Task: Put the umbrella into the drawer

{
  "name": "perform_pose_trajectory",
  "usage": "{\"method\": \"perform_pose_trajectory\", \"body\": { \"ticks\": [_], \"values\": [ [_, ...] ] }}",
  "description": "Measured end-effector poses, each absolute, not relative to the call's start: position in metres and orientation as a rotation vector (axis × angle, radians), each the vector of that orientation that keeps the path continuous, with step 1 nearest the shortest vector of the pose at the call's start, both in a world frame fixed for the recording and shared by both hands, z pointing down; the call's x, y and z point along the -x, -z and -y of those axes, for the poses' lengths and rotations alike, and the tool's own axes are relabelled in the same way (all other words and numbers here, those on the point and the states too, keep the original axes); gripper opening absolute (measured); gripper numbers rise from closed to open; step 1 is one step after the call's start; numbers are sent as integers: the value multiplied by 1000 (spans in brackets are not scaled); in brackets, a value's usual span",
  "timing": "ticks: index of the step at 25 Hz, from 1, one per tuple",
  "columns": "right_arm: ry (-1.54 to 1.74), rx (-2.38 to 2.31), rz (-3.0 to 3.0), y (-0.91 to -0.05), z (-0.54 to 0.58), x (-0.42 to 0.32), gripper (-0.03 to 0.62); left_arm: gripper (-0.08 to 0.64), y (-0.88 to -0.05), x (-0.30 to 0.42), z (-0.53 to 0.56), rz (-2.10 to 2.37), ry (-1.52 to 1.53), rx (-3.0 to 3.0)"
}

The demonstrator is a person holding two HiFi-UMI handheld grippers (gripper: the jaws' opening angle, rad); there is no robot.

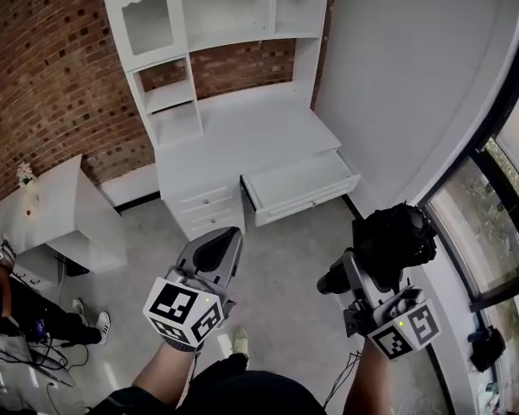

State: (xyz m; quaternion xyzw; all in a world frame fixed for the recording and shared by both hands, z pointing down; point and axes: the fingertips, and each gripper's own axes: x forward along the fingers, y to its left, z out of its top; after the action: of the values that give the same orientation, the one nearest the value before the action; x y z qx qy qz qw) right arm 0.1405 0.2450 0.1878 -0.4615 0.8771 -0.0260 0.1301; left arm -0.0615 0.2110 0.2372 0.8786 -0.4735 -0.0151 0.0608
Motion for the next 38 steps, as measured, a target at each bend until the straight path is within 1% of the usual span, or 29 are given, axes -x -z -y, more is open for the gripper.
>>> {"method": "perform_pose_trajectory", "body": {
  "ticks": [8, 19, 32, 38],
  "values": [
    [95, 1410, -2533, -192, -172, -98, 245, 6, -249, 98, -128, 1361, 30, -2672],
    [111, 1397, -2543, -198, -98, -62, 245, 6, -258, 122, -57, 1328, 56, -2669],
    [202, 1234, -2615, -227, 32, -60, 245, 6, -281, 115, 42, 1434, 32, -2608],
    [268, 1167, -2654, -248, 105, -74, 245, 6, -293, 93, 102, 1460, 3, -2594]
  ]
}}
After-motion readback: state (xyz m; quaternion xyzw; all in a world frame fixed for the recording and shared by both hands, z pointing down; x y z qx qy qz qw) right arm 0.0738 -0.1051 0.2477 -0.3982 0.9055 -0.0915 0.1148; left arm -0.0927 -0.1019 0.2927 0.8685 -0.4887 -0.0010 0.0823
